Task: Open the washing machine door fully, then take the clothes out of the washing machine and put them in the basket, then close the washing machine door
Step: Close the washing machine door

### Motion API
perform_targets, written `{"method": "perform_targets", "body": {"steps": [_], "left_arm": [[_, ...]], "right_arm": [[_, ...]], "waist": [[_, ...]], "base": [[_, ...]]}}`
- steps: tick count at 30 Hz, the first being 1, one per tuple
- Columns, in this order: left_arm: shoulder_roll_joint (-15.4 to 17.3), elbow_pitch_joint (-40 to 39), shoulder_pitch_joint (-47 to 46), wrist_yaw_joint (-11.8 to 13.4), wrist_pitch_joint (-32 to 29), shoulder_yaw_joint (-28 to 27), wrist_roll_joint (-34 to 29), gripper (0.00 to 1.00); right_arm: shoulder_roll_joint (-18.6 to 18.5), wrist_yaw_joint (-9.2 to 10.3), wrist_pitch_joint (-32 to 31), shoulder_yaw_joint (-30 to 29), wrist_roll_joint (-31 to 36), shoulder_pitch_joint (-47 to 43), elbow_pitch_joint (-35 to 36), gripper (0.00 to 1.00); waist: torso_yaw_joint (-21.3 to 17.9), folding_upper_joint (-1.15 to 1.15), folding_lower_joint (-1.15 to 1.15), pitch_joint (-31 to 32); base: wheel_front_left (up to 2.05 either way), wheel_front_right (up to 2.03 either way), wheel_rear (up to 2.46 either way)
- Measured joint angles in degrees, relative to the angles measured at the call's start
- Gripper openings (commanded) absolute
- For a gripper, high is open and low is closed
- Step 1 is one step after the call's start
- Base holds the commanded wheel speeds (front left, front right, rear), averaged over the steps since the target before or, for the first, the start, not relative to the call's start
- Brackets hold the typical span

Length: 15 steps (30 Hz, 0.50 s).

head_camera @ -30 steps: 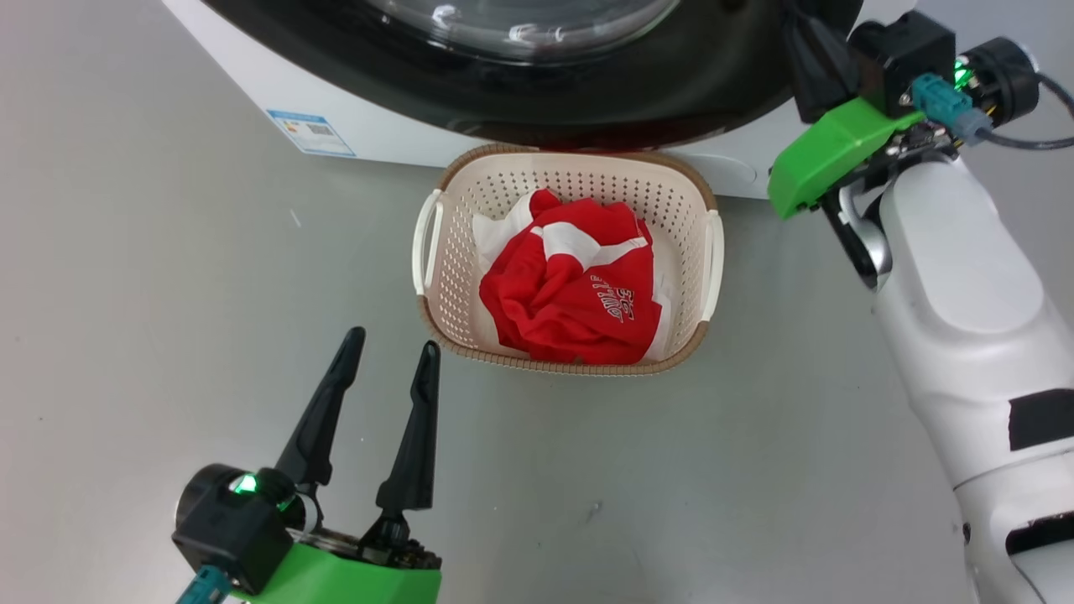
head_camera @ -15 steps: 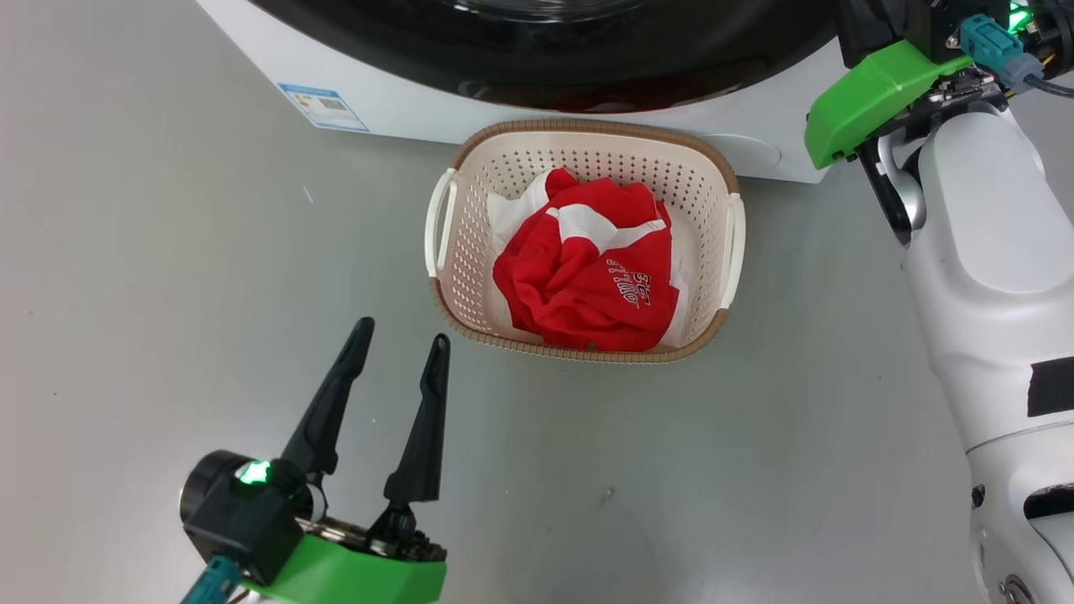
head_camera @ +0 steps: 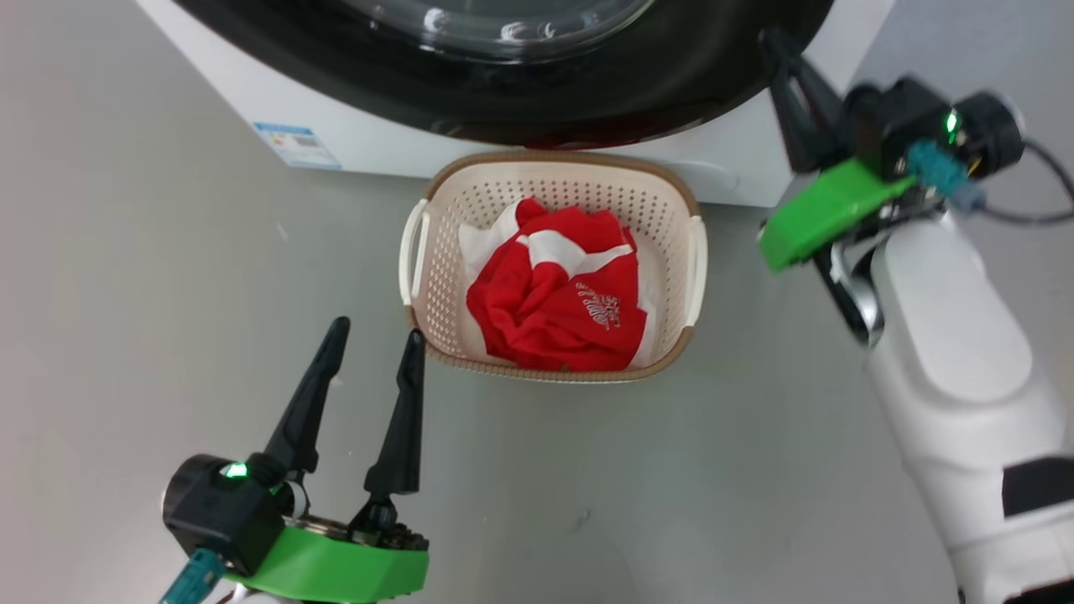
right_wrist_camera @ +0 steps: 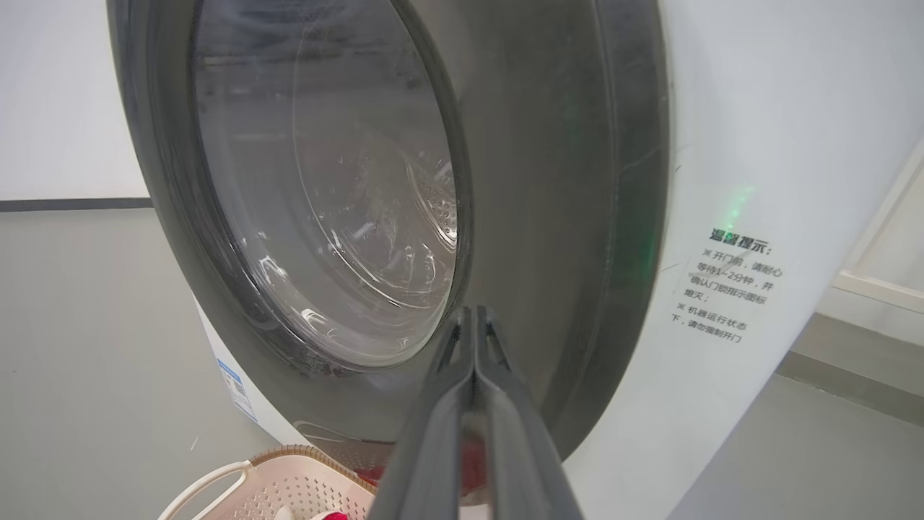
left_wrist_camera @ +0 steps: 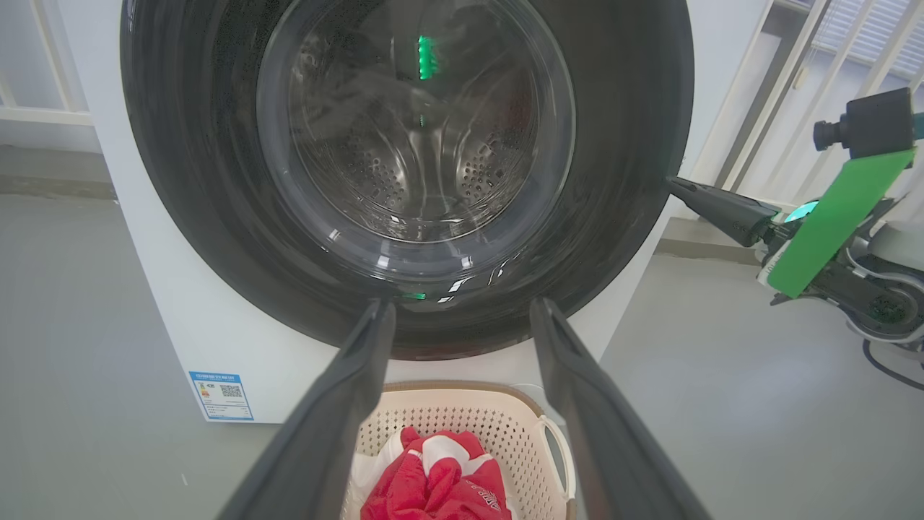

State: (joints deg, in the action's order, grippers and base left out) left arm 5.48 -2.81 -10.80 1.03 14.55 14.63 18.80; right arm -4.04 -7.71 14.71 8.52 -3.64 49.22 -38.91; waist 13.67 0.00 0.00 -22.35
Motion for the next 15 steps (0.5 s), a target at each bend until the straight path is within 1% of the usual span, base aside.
{"method": "perform_targets", "body": {"steps": [1, 2, 3, 4, 9, 15], "left_arm": [[0.0, 0.0, 0.0, 0.0, 0.0, -0.2, 0.0, 1.0], [0.0, 0.1, 0.0, 0.1, 0.0, -0.4, 0.0, 1.0], [0.0, 0.1, 0.1, 0.4, 0.0, -0.6, 0.0, 1.0], [0.0, 0.1, 0.2, 0.5, 0.0, -0.8, 0.1, 1.0], [-0.1, -0.2, 0.7, 1.6, 0.0, -1.9, 1.3, 1.0], [0.6, -1.5, 2.6, 2.8, -0.1, -3.5, 2.0, 1.0]], "right_arm": [[0.1, 0.0, 0.0, 0.3, -0.3, -1.5, 1.2, 0.6], [0.1, 0.0, 0.0, 0.7, -0.9, -2.9, 2.6, 0.7], [0.1, 0.0, 0.0, 1.1, -2.2, -4.3, 3.8, 0.92], [0.1, 0.0, 0.0, 1.4, -3.1, -5.8, 5.1, 1.0], [0.2, 0.0, 0.0, 2.2, -4.3, -12.9, 11.8, 1.0], [0.4, 0.0, 0.0, 1.6, -5.3, -20.0, 19.9, 1.0]], "waist": [[-0.3, 0.0, 0.0, 0.4], [-0.6, 0.0, 0.0, 0.7], [-0.9, 0.0, 0.0, 1.1], [-1.2, 0.0, 0.0, 1.5], [-3.1, 0.0, 0.0, 3.4], [-6.0, 0.0, 0.0, 5.4]], "base": [[0.0, 0.0, 0.0], [0.0, 0.0, 0.0], [0.0, 0.0, 0.0], [0.0, 0.0, 0.0], [0.0, 0.0, 0.0], [0.0, 0.0, 0.0]]}}
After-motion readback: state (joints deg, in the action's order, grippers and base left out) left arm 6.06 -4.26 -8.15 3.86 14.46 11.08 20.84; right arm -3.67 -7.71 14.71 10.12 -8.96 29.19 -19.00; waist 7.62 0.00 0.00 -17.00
